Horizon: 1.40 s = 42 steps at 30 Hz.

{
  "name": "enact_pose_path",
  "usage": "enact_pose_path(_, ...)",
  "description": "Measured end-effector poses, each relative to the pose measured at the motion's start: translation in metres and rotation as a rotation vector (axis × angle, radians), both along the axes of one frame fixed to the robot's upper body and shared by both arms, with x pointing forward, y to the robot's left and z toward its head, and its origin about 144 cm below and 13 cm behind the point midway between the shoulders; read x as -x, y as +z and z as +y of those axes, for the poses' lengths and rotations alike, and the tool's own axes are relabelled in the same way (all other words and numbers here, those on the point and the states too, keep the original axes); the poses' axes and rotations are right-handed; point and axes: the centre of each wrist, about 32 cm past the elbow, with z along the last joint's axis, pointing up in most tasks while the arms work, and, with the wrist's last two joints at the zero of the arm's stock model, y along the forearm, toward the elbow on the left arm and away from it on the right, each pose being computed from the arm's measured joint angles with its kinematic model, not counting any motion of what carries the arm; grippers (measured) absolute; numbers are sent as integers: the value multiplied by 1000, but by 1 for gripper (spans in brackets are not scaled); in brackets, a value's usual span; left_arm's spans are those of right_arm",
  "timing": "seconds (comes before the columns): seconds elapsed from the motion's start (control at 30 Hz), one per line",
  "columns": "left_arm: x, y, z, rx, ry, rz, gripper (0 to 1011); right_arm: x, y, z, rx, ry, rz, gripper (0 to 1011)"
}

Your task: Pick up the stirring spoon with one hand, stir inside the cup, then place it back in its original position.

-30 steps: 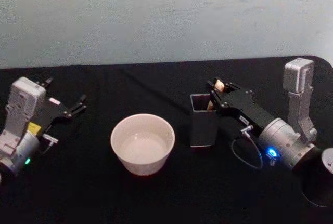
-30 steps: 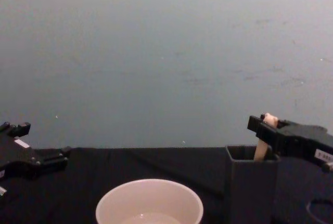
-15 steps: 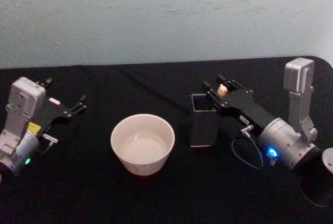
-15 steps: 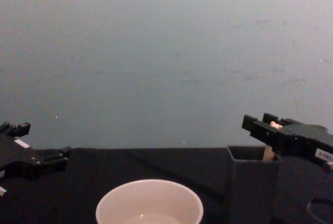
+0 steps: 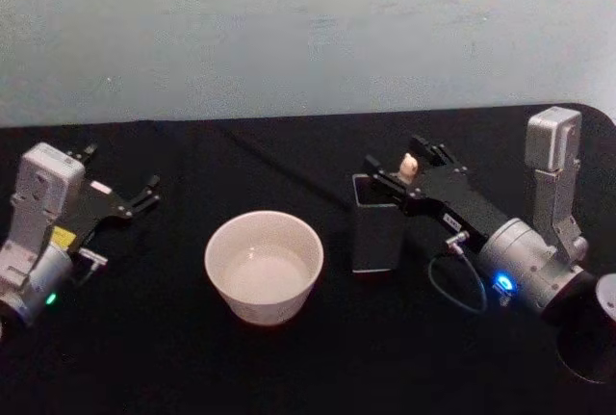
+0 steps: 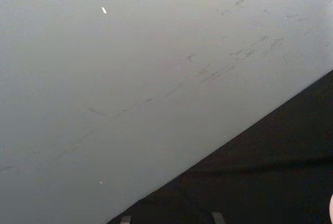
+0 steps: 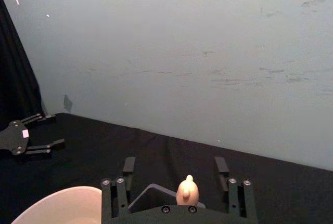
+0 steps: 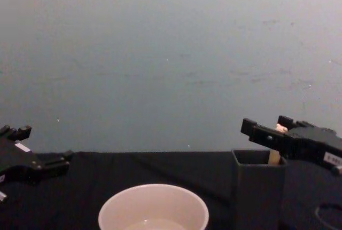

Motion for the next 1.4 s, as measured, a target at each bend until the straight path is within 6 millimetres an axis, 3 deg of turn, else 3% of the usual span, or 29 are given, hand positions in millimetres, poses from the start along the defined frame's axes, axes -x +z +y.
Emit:
enact_pose_path(0.13,0,0,0,0,0,0,1001,0,0,0,0,0,0,1003)
enact_pose_path(0.4,0,0,0,0,0,0,1001,-5,19,-6,-62,-28,-100,1002)
enact_pose_path(0.6,0,0,0,0,0,0,1001,-14,32,-20,-62,-195,-196,1002)
enact_pose_path(0.83,0,0,0,0,0,0,1001,-18,9,-31,68,-331,-138,1002)
enact_pose_path(1.1,0,0,0,0,0,0,1001,-9,-22,-31,152,-323,19,1002)
enact_pose_path(1.4,0,0,0,0,0,0,1001,-8,-34,-29,187,-307,64,1002)
